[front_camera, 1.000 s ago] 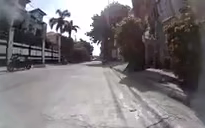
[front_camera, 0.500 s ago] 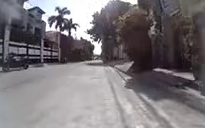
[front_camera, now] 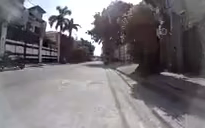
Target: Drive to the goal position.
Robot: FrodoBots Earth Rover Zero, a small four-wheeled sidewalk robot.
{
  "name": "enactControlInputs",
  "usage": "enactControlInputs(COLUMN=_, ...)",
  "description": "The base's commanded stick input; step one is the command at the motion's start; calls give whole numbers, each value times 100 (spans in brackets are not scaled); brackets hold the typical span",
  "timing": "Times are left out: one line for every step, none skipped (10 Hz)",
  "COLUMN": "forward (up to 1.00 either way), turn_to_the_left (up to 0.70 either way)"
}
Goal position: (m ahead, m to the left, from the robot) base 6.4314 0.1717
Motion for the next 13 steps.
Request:
enactControlInputs(forward=100, turn_to_the_left=0)
enactControlInputs(forward=100, turn_to_the_left=0)
enactControlInputs(forward=100, turn_to_the_left=0)
enactControlInputs(forward=100, turn_to_the_left=0)
enactControlInputs(forward=100, turn_to_the_left=0)
enactControlInputs(forward=100, turn_to_the_left=0)
enactControlInputs(forward=100, turn_to_the_left=0)
enactControlInputs(forward=100, turn_to_the_left=0)
enactControlInputs(forward=100, turn_to_the_left=0)
enactControlInputs(forward=100, turn_to_the_left=0)
enactControlInputs(forward=100, turn_to_the_left=0)
enactControlInputs(forward=100, turn_to_the_left=0)
enactControlInputs(forward=100, turn_to_the_left=0)
